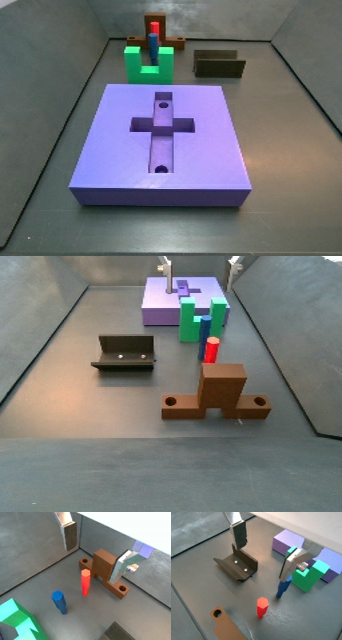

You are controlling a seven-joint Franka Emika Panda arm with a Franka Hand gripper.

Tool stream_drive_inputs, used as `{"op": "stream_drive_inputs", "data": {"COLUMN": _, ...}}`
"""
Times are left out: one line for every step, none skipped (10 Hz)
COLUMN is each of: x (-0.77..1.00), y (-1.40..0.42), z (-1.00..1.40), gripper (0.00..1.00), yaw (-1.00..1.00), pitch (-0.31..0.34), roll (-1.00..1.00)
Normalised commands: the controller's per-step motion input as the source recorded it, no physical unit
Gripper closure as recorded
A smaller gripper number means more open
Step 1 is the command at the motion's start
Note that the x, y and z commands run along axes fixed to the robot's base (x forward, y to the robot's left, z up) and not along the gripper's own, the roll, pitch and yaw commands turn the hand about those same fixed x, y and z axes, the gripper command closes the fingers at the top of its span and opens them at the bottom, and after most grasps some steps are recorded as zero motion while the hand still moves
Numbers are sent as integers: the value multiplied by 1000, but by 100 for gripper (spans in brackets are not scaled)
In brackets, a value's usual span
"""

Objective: Pick up the green object. Move up. Move to above the board. Insert the green object.
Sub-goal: Pick up the green object.

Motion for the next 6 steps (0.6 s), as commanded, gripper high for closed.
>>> {"op": "stream_drive_inputs", "data": {"x": 0, "y": -23, "z": 0, "gripper": 0, "yaw": 0, "pitch": 0, "roll": 0}}
{"op": "stream_drive_inputs", "data": {"x": 300, "y": -369, "z": 0, "gripper": 0, "yaw": -71, "pitch": 0, "roll": 0}}
{"op": "stream_drive_inputs", "data": {"x": 326, "y": -817, "z": 0, "gripper": 0, "yaw": -51, "pitch": 66, "roll": 233}}
{"op": "stream_drive_inputs", "data": {"x": 309, "y": -891, "z": 0, "gripper": 0, "yaw": 0, "pitch": 77, "roll": 216}}
{"op": "stream_drive_inputs", "data": {"x": 89, "y": -1000, "z": -37, "gripper": 0, "yaw": 0, "pitch": 0, "roll": 76}}
{"op": "stream_drive_inputs", "data": {"x": 14, "y": -1000, "z": -223, "gripper": 0, "yaw": 3, "pitch": 0, "roll": 0}}
